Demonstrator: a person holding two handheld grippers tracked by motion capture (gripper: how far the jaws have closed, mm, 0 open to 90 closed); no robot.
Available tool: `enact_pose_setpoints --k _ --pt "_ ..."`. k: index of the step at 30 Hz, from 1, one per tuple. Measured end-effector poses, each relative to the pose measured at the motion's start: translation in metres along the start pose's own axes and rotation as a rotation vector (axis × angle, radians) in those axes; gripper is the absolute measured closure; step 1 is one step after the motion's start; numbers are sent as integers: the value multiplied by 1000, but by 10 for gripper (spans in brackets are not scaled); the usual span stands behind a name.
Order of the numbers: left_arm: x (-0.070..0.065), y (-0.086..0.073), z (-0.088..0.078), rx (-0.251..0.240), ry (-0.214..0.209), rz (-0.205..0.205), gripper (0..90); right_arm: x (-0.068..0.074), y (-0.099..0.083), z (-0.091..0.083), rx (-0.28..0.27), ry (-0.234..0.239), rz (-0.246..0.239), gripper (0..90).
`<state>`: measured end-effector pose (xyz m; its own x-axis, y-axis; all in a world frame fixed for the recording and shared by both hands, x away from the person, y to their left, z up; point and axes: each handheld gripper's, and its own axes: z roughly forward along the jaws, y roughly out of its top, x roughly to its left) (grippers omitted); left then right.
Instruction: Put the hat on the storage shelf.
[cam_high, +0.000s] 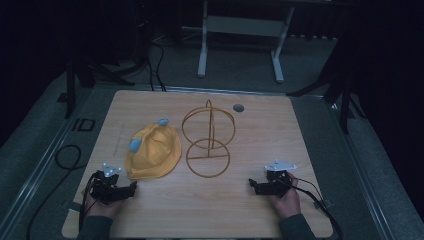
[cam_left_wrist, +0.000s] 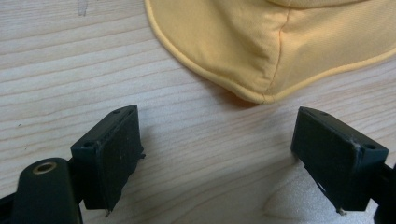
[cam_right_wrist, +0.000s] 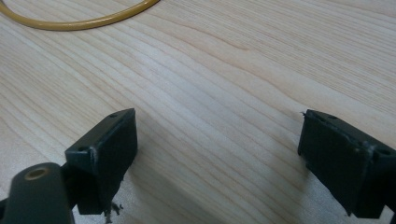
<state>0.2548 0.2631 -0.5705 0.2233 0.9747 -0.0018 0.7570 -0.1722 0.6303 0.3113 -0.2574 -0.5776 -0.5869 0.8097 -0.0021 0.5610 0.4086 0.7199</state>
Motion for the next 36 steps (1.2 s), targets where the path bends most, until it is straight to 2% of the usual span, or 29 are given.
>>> enact_pose_setpoints --k 7,9,11,12,14,16,24,29,31,36 --pt "2 2 0 8 -25 20 187 0 0 0 0 0 -1 117" --pt "3 3 -2 18 -31 32 229 0 0 0 0 0 -2 117" --pt "3 5 -4 23 -44 40 308 0 0 0 0 0 -2 117" --pt "3 5 -4 29 -56 45 337 0 0 0 0 0 -2 118" --pt "5 7 -5 33 -105 43 362 0 0 0 0 0 -2 117" --pt "6 8 -6 45 -106 58 390 0 0 0 0 0 -2 117" --pt "18 15 -19 20 -141 78 392 0 0 0 -1 0 -4 118" --pt "24 18 -25 23 -140 87 387 0 0 0 -1 0 -4 118" --pt "27 22 -30 29 -135 103 388 0 0 0 -1 0 -4 117" --pt "30 31 -35 28 -135 105 391 0 0 0 -1 0 -4 118"
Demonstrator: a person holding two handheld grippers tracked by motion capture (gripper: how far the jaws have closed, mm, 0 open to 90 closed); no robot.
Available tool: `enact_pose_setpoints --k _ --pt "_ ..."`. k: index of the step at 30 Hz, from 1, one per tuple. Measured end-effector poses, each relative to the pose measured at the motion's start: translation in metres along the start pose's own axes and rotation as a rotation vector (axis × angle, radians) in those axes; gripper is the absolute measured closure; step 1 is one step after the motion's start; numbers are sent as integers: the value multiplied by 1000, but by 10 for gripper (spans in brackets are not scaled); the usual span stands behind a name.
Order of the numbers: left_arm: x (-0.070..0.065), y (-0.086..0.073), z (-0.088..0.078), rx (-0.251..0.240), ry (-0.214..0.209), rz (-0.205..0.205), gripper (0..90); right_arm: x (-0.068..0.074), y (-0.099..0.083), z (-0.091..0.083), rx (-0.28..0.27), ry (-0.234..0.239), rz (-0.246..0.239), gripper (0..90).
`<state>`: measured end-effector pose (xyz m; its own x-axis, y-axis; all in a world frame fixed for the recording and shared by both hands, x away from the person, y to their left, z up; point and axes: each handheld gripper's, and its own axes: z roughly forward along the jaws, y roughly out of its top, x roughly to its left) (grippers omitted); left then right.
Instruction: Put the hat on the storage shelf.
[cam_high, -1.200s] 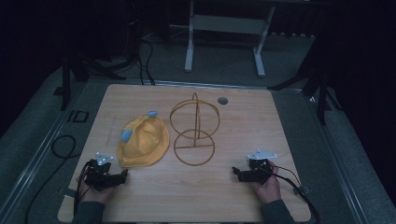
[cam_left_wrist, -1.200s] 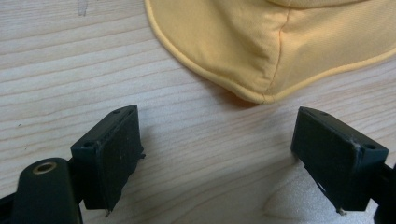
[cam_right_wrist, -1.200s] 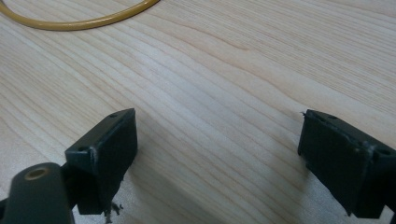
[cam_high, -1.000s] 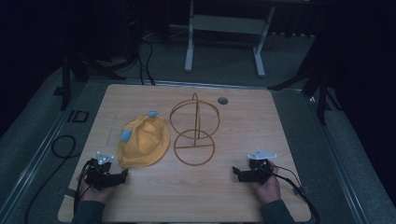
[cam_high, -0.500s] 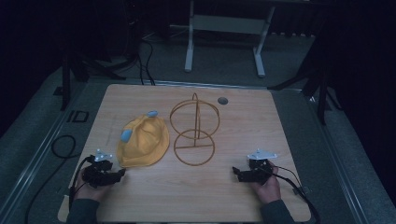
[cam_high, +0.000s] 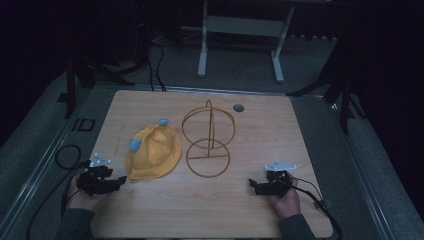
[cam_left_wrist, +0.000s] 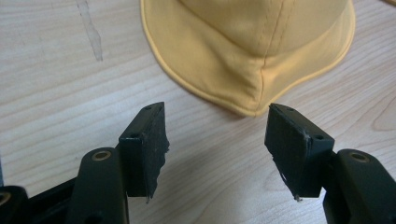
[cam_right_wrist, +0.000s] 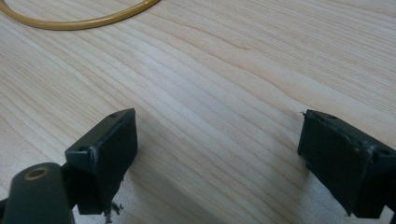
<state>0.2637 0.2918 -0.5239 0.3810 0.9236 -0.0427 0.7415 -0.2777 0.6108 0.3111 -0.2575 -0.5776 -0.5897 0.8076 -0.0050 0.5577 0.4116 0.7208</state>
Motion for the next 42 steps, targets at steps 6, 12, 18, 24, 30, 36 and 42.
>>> enact_pose_setpoints --k 6,12,18,24,30,36,42 --pt "3 16 -4 30 -13 27 398 0 0 0 0 0 2 118" --pt "6 30 -15 29 -20 72 396 0 0 0 0 -1 2 118" --pt "12 39 -24 18 -27 87 396 0 0 0 0 -1 1 118" --pt "18 53 -32 13 -32 111 397 0 0 0 0 -1 1 118" --pt "20 72 -39 32 -25 141 407 0 0 0 1 -1 3 118" --pt "17 90 -45 31 -42 166 419 0 0 0 0 -1 2 118" --pt "16 111 -53 28 -55 169 444 1 0 0 0 -1 3 118"
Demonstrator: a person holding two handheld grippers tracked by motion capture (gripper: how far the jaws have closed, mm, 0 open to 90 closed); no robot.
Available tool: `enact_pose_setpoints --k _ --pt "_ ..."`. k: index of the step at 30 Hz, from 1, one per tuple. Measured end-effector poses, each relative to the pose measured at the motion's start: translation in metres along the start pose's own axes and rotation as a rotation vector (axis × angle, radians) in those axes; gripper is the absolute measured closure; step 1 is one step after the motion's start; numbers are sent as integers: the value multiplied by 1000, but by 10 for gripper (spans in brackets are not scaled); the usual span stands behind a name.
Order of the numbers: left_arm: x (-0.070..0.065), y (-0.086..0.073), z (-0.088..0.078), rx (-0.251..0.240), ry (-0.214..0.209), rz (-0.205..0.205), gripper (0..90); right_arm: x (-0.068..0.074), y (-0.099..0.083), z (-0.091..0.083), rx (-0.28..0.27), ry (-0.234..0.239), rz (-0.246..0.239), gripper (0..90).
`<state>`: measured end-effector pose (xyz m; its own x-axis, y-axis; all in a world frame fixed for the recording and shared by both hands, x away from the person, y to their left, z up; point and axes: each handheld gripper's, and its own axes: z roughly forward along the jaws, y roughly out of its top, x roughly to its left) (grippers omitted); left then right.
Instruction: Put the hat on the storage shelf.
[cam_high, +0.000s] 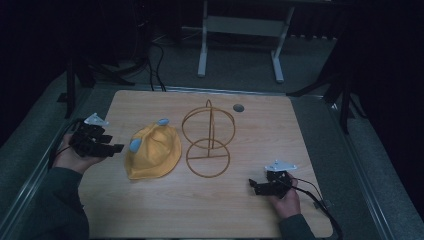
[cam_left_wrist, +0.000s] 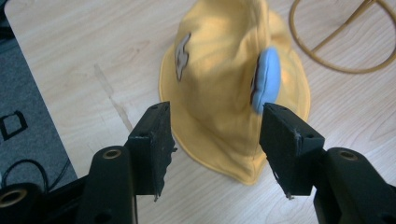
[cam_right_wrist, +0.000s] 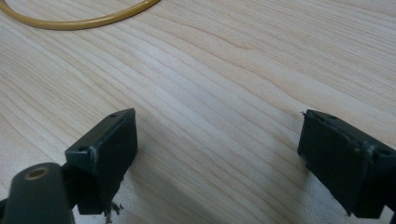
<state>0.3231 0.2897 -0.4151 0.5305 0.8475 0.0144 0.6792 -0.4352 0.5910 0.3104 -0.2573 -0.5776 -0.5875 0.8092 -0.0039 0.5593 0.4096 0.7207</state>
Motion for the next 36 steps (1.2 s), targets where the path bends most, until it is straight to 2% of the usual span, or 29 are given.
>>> enact_pose_setpoints --k 8,12,25,29,36 --pt "-3 24 -5 16 -3 34 481 0 0 0 0 0 1 118" --pt "-5 35 -2 42 -8 55 487 0 0 0 0 0 0 118" --pt "-14 63 15 95 -29 100 491 0 0 0 0 0 0 117" --pt "-15 67 17 98 -32 105 491 0 0 0 1 0 1 118" --pt "-19 77 33 135 -39 121 496 0 0 0 0 0 0 117"
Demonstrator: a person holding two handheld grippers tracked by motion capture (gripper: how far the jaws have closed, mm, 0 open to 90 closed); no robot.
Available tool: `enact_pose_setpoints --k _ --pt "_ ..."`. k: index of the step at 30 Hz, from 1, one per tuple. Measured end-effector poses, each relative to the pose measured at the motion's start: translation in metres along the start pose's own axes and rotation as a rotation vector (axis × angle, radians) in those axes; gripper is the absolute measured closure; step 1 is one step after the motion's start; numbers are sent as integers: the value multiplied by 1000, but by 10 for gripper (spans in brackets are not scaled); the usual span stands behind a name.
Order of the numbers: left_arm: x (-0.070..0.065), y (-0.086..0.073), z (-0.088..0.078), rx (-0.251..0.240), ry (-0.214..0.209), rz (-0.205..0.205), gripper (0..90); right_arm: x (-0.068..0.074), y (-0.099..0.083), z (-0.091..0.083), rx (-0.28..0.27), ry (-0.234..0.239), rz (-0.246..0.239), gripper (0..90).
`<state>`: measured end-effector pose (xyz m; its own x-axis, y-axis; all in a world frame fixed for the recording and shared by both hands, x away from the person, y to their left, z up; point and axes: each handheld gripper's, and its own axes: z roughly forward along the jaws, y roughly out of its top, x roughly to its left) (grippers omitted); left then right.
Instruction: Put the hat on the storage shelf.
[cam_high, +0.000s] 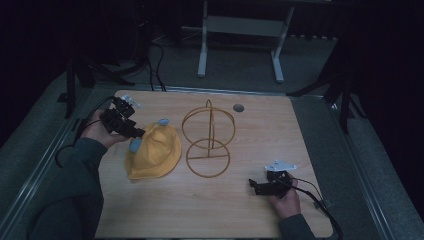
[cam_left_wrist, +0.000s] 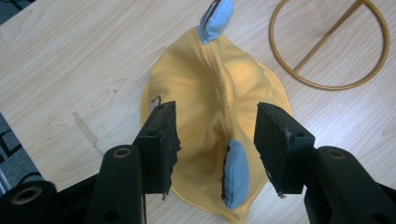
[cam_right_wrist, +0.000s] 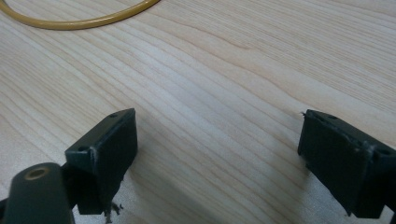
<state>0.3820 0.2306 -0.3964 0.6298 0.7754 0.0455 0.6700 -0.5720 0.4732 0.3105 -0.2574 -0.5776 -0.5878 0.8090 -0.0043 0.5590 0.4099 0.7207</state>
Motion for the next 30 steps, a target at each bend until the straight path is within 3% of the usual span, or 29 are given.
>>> enact_pose_setpoints --k 4,14,30 --pt "0 5 4 13 14 7 490 0 0 0 0 0 0 117" --pt "1 17 20 45 -5 15 498 0 0 0 0 0 1 117" --pt "-2 25 45 112 -37 15 597 0 0 0 0 0 0 118"
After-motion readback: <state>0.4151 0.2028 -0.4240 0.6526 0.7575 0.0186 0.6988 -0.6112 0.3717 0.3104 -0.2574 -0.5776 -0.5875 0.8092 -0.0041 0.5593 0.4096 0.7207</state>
